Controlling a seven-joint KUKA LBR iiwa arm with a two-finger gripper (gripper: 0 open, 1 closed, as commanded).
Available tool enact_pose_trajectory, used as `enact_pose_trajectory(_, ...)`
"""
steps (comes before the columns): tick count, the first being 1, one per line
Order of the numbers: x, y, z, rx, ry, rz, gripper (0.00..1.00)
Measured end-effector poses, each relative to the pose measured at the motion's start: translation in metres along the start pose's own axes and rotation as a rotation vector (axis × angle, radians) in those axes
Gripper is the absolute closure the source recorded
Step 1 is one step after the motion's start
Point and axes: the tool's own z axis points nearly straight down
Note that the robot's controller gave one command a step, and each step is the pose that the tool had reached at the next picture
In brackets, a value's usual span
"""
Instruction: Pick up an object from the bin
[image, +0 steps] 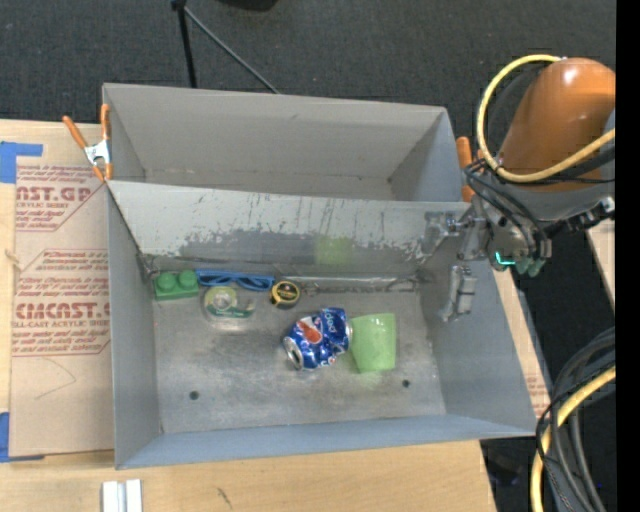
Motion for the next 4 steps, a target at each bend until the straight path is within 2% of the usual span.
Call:
enact_pose_trajectory(1, -0.017, 0.094, 0.166, -0.012, 0.01, -0.239, 0.0)
enact_pose_trajectory(2, -0.002, 0.141, 0.167, -0.002, -0.004, -0.158, 0.0)
enact_pose_trajectory(3, 0.056, 0.141, 0.175, -0.001, -0.002, 0.174, 0.0)
enact_pose_trajectory(4, 0.055, 0.14, 0.175, 0.0, -0.004, 0.173, 1.0)
